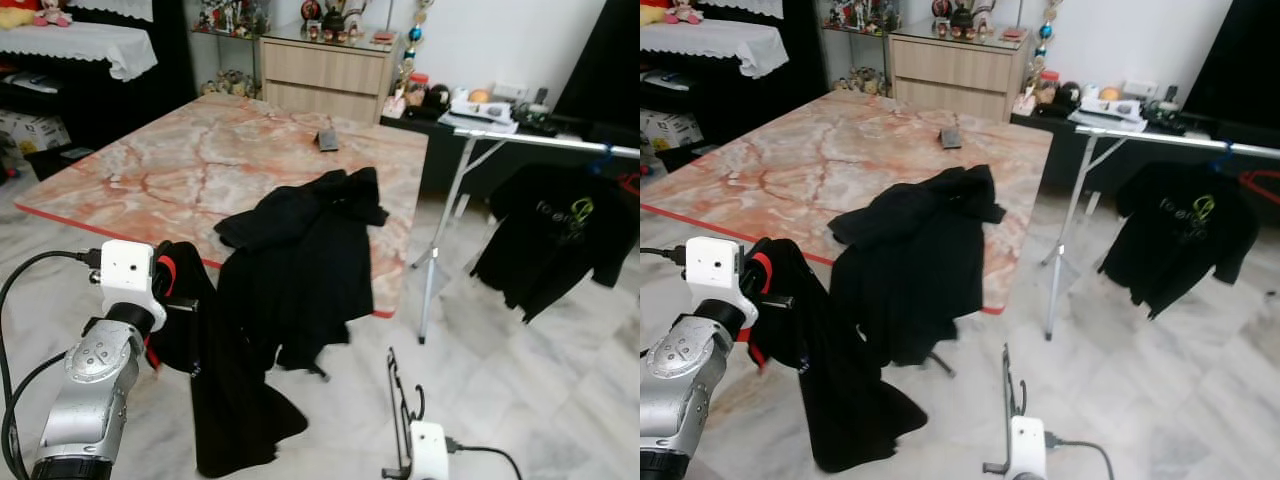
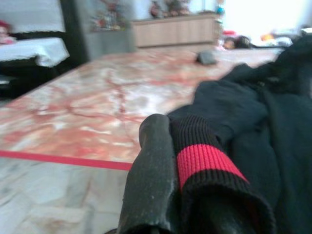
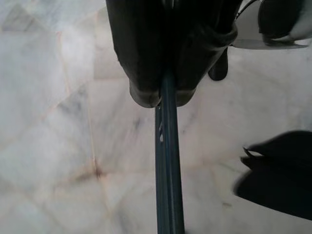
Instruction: Hang hanger
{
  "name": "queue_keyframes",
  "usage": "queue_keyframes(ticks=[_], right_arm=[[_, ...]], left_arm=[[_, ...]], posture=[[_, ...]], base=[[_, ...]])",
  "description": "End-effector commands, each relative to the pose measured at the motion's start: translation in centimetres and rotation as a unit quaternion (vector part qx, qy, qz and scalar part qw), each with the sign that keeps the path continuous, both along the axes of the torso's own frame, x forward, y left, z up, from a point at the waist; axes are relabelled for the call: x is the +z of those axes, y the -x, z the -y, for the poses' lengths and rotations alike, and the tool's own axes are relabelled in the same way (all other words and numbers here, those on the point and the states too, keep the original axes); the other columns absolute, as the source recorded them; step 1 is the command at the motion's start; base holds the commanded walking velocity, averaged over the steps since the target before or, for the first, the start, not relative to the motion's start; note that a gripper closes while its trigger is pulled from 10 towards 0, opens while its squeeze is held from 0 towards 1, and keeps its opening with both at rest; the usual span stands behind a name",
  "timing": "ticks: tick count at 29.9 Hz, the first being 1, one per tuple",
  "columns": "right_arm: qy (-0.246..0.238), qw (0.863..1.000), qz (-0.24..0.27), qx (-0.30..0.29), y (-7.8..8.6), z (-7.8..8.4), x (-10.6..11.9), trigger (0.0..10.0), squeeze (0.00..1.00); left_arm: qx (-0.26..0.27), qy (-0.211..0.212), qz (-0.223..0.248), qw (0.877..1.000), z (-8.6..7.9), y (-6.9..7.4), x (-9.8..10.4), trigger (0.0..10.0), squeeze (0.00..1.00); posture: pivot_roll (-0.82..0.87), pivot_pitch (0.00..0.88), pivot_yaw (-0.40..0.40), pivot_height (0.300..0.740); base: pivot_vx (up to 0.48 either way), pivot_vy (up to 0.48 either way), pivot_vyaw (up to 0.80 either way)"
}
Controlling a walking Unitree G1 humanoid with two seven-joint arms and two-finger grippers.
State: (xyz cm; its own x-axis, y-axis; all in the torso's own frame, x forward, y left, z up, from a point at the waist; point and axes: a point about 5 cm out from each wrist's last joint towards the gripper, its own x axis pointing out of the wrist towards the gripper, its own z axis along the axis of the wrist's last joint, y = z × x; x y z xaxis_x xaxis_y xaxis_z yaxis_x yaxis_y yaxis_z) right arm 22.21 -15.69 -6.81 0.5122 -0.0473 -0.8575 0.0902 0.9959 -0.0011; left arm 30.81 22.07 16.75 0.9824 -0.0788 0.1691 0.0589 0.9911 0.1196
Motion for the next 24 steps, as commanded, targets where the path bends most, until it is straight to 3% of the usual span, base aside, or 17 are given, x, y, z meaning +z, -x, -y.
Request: queue_keyframes(ticks=[1, 3, 13, 24], right_arm=[[-0.003, 1.000, -0.006, -0.001, 0.19, -0.09, -0.12, 10.0, 0.00], [-0.002, 1.000, -0.006, 0.004, 0.16, -0.07, -0.10, 10.0, 0.00], [0.000, 1.000, -0.007, 0.003, 0.13, -0.01, -0.07, 10.0, 0.00], [0.003, 1.000, -0.006, -0.001, 0.12, 0.02, -0.07, 10.0, 0.00]], left_arm=[[-0.004, -0.008, 0.032, 0.999, 0.10, -0.09, 1.37, 10.0, 0.00], [0.000, -0.029, 0.039, 0.999, -0.06, 0.00, 1.56, 10.0, 0.00], [-0.003, 0.008, 0.040, 0.999, 0.06, 0.14, 1.70, 10.0, 0.00], [-0.008, -0.001, 0.044, 0.999, 0.10, 0.11, 2.06, 10.0, 0.00]], posture=[[0.20, 0.008, -0.049, 0.740], [0.21, 0.012, -0.050, 0.740], [0.21, 0.016, -0.053, 0.740], [0.21, 0.017, -0.053, 0.740]], base=[[0.000, 0.000, 0.00], [0.000, 0.000, 0.00], [0.000, 0.000, 0.00], [0.000, 0.000, 0.00]])
